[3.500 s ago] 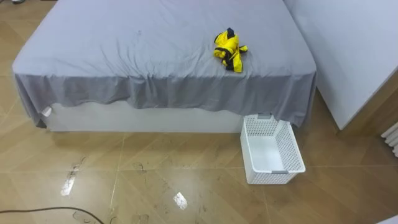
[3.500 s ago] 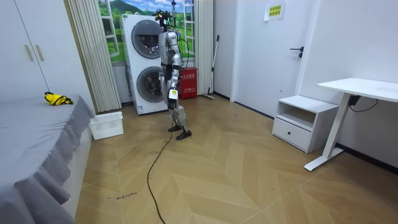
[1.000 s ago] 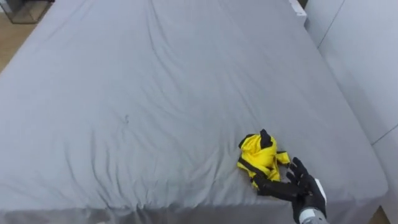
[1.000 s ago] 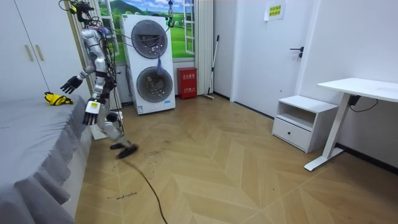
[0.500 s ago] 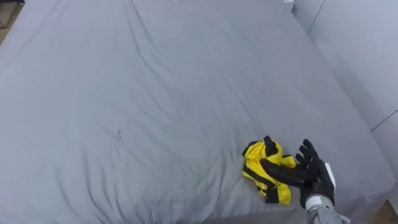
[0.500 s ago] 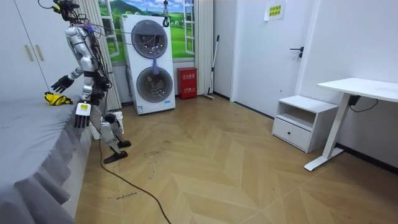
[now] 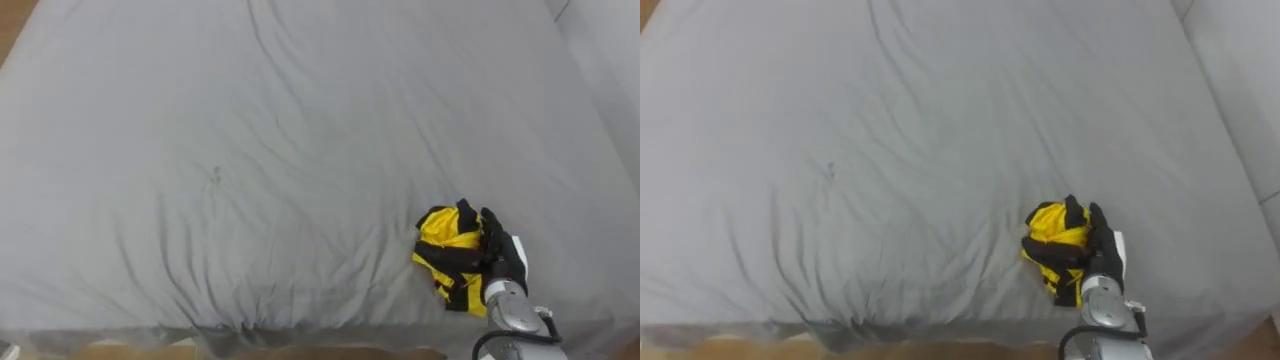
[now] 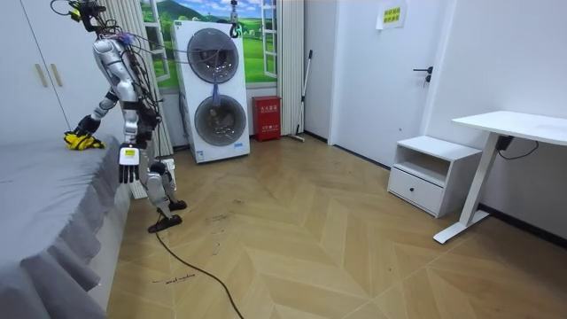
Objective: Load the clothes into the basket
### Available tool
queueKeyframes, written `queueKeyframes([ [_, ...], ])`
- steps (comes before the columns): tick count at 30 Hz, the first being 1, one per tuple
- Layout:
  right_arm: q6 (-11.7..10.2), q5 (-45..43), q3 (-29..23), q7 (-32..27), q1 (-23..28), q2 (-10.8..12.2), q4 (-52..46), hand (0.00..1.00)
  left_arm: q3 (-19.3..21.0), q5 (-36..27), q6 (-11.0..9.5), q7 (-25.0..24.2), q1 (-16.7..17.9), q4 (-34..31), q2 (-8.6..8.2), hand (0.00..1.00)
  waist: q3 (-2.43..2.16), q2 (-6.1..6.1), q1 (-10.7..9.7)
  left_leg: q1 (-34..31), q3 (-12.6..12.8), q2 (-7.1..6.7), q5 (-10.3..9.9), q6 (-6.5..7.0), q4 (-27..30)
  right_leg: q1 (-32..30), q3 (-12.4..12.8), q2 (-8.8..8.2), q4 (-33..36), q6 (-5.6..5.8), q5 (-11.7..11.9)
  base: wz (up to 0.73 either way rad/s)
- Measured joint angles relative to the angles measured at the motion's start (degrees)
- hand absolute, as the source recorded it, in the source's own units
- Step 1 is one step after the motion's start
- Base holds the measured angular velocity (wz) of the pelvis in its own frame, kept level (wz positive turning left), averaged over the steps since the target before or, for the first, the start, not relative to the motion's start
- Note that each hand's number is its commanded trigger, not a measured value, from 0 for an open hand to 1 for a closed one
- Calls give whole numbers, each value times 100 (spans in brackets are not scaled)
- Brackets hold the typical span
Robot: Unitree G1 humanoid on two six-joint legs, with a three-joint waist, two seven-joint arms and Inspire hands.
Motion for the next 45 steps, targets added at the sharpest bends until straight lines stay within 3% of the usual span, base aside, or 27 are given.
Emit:
queueKeyframes([
  [5,4,136,-132,-357,-29,-148,340,0,35,-65,55,8,1,-1,62,0,1,18,146,-198,-31,-20,45,28,11,-200,-82,1,97,6,4,8],
  [11,2,219,-151,-752,-266,-289,777,0,-45,-64,91,40,-37,-5,94,0,5,25,147,-331,-50,-39,97,57,7,-306,-160,-42,94,17,1,6],
  [12,2,243,-150,-767,-278,-295,817,56,-56,-63,126,43,-52,-6,107,0,5,24,144,-336,-55,-41,97,58,8,-307,-166,-44,94,19,0,6],
  [13,3,252,-155,-778,-319,-298,922,100,-79,-55,190,42,-86,-7,130,0,7,22,134,-354,-62,-43,98,58,11,-316,-174,-45,94,21,-1,3],
  [19,-15,85,-162,-743,-313,-321,974,100,-77,8,203,13,-157,-11,143,0,17,34,110,-521,-80,-42,115,61,24,-501,-169,-45,126,28,2,0],
  [25,-60,-198,16,-691,-312,-571,1242,100,-274,0,199,80,-190,-37,188,0,40,62,125,-624,-120,-41,115,61,74,-552,-236,-41,122,28,2,4],
  [31,-61,-209,136,-515,-249,-605,1389,100,-358,-4,192,80,-208,-6,216,0,64,100,136,-691,-142,-33,114,60,75,-596,-292,-36,98,27,3,1],
  [45,-108,-63,112,-281,-93,-622,1341,100,-367,-105,181,83,-190,237,305,0,39,47,120,-650,-101,-37,115,58,52,-573,-292,-72,93,27,3,0],
])
